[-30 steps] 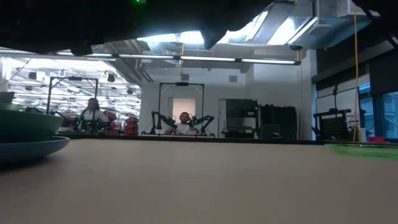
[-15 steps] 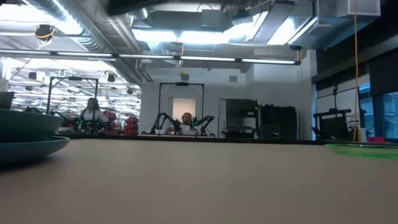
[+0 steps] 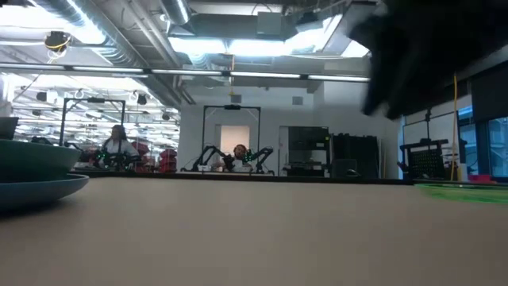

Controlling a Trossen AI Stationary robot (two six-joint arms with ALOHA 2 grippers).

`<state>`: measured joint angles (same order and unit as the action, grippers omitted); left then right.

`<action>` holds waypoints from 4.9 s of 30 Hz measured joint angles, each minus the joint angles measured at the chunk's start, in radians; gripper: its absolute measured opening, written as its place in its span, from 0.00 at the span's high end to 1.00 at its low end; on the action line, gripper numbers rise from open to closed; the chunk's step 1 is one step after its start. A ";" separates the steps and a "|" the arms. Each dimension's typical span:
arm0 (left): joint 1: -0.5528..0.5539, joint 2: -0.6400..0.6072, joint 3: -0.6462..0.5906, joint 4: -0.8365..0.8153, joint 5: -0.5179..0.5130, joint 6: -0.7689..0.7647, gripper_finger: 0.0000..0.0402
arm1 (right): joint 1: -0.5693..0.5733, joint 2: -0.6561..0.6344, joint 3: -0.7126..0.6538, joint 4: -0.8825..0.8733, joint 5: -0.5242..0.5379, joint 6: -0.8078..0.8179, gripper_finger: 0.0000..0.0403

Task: Stack plastic plates
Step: Stack the green plate on top of the green plate, then stack the pink plate on top of the green plate

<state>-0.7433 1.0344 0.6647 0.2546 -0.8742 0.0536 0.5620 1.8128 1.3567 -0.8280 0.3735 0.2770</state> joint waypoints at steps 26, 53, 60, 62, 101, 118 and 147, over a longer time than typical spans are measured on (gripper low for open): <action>0.005 0.000 0.000 -0.024 0.094 -0.012 0.85 | 0.061 -0.367 -0.712 0.055 -0.079 0.596 0.72; 0.133 0.214 0.000 -0.004 0.137 0.116 0.61 | 0.057 -0.363 -0.615 0.846 0.109 -0.204 1.00; 0.174 0.331 0.000 0.076 0.231 0.217 0.61 | 0.036 -0.361 -0.614 0.992 0.015 -0.251 1.00; 0.189 0.362 0.000 0.112 0.256 0.244 0.61 | 0.023 -0.351 -0.614 1.019 -0.020 -0.256 1.00; 0.252 0.467 0.013 0.164 0.543 0.224 0.98 | -0.018 -0.288 -0.565 1.076 -0.078 -0.322 0.72; -0.120 0.389 0.506 -1.044 0.372 -0.650 0.99 | -0.019 -0.414 -0.567 0.872 -0.066 -0.198 0.62; -0.268 0.390 0.370 -1.094 0.691 -1.272 0.70 | -0.019 -0.414 -0.566 0.701 -0.046 0.120 0.62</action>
<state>-1.0113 1.4246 1.0344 -0.8397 -0.1835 -1.2180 0.5430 1.3983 0.7906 -0.1267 0.3277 0.3973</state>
